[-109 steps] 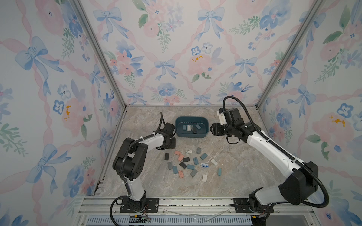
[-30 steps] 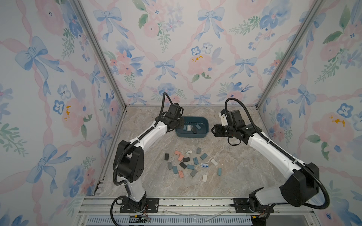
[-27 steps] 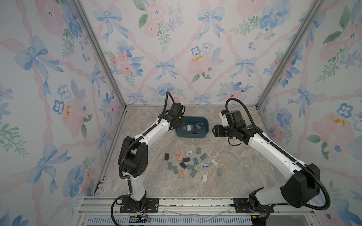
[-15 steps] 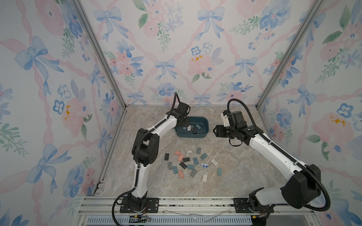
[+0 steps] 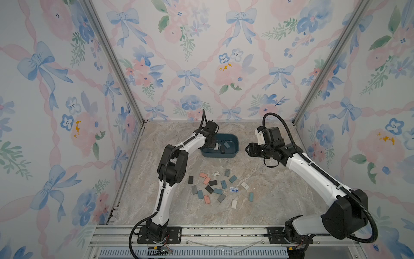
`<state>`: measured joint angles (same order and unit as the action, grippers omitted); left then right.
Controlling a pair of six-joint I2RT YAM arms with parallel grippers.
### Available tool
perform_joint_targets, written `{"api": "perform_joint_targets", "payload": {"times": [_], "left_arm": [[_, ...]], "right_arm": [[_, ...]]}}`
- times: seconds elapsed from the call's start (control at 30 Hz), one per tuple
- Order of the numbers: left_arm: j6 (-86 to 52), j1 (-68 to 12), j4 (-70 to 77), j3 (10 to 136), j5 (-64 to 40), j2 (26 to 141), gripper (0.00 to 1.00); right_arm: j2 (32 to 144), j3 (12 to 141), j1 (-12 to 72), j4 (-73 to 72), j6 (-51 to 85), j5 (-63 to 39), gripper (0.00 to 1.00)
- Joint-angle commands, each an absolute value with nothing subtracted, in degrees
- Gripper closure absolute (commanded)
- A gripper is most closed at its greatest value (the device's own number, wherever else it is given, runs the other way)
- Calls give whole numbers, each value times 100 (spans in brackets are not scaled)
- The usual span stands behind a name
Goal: Put the eraser in the storage box
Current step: Place the eraser in the storage box, then pick up the eraser from the center of the board.
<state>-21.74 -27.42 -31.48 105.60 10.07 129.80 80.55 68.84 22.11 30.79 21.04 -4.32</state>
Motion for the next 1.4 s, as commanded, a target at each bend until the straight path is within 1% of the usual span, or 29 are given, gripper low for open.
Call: {"api": "perform_joint_targets", "payload": {"times": [0.0,0.17,0.27,0.6,0.97,1.37], "left_arm": [[-2326,-2777,-3235,10738,1130,13111,81],[-2377,-2784,-3236,10802,1132,13173,77],[-2382,-2777,-3243,10811,1125,13166,71],[-2381,-2806,-3252,10802,1133,13058,59],[-2404,-2933,-3296,10826,1180,12689,58],[-2299,-3308,-3283,10563,1250,11505,60]], "right_arm": [[7902,6759,2146,3123,2153,-466,41],[7910,6742,2144,3121,2167,-500,41],[7884,6724,2142,3127,2169,-490,41],[7850,6697,2142,3113,2182,-497,40],[7739,6569,2152,3170,2202,-527,40],[7630,6035,2382,3339,2263,-458,38]]}}
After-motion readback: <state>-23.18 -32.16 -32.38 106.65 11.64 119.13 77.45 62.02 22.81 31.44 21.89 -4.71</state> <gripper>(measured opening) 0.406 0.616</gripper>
